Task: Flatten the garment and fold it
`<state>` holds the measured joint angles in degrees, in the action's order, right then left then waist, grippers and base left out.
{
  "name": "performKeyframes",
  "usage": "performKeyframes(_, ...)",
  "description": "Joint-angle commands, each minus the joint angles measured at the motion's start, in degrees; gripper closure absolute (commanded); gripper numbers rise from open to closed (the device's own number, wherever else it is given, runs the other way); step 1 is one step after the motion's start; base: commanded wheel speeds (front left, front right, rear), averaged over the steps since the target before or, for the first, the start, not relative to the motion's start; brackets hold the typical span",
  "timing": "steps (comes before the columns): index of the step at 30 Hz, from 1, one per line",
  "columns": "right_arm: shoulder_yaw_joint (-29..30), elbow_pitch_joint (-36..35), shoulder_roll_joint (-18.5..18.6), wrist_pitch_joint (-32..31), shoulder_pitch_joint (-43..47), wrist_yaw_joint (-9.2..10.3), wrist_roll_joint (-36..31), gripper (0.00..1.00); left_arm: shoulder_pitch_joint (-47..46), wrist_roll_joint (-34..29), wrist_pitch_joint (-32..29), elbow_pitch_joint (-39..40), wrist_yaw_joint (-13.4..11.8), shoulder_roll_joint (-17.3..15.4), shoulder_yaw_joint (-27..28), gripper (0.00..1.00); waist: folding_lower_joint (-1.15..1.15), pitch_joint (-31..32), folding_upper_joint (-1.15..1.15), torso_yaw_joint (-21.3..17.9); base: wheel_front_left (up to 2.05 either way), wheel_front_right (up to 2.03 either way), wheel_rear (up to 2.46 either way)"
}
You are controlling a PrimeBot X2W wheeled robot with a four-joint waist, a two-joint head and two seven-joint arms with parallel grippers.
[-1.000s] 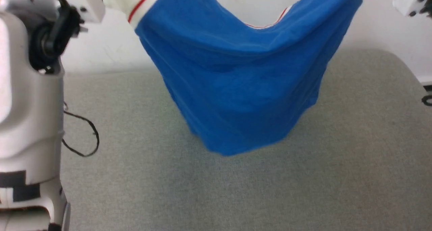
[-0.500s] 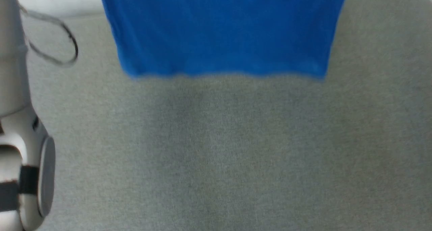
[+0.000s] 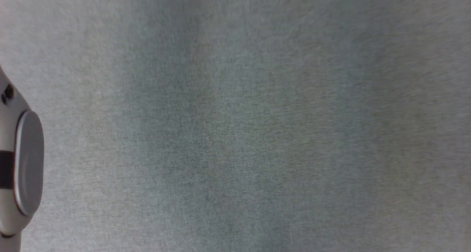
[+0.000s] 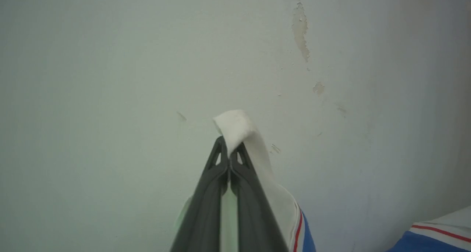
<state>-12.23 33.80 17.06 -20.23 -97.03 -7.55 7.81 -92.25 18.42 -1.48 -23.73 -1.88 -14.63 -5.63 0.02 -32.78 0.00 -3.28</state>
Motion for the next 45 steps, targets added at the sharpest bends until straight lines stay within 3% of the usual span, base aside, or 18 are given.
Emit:
performKeyframes(1, -0.89, 0.26, 0.41, 1.23, 0.23, 0.06, 0.42, 1.00, -0.36, 0.78, 1.36, -0.40, 0.81, -0.11, 0.42, 1.00, -0.02, -5.59, 0.00, 1.67, 0.00, 0.00, 0.00)
performKeyframes(5, -5.13, 0.27, 2.16, 5.57, 3.04, 0.06, 3.36, 1.00, 2.50, 2.99, 6.75, -1.06, 4.10, 0.32, 0.89, 1.00, -0.02, -6.80, 0.00, 2.34, 0.00, 0.00, 0.00)
performKeyframes(11, -9.36, -4.71, 5.88, 9.09, 9.62, 0.06, 11.63, 1.00, 10.40, 5.77, 8.45, 2.57, 7.83, -0.74, -0.89, 1.00, -0.02, -5.77, 0.00, 2.79, 0.00, 0.00, 0.00)
performKeyframes(18, -8.99, -17.70, 11.66, 8.70, 24.19, 0.06, 19.84, 1.00, 27.58, 9.71, 6.55, 13.85, 8.54, -3.49, -0.58, 1.00, -0.02, -0.94, 0.00, 2.68, 0.00, 0.00, 0.00)
performKeyframes(23, -5.13, -26.96, 13.35, 7.18, 39.79, 0.06, 22.07, 1.00, 44.67, 11.18, 5.45, 23.13, 7.00, -4.98, 0.79, 1.00, -0.02, 3.99, 0.00, 2.15, 0.00, 0.00, 0.00)
performKeyframes(28, 0.47, -33.86, 11.11, 5.07, 56.58, 0.06, 22.63, 1.00, 61.65, 12.64, 4.83, 30.70, 5.22, -4.48, 1.06, 1.00, -0.02, 8.99, 0.00, 1.93, 0.00, 0.00, 0.00)
performKeyframes(33, 5.47, -38.53, 6.47, 3.92, 71.30, 0.06, 22.08, 1.00, 76.73, 14.38, 4.40, 34.27, 3.90, -2.28, -0.68, 1.00, -0.02, 13.90, 0.00, 2.21, 0.00, 0.00, 0.00)
performKeyframes(38, 8.03, -40.76, 2.15, 3.28, 83.54, 0.06, 21.92, 1.00, 88.66, 15.16, 5.98, 33.24, 2.24, -0.41, -1.30, 1.00, -0.02, 18.69, 0.00, 2.15, 0.00, 0.00, 0.00)
performKeyframes(45, 10.74, -41.97, -0.82, 2.91, 97.27, 0.06, 20.84, 1.00, 100.08, 18.41, 5.68, 31.09, 1.44, 1.02, -1.34, 1.00, -0.02, 23.91, 0.00, 2.22, 0.00, 0.00, 0.00)
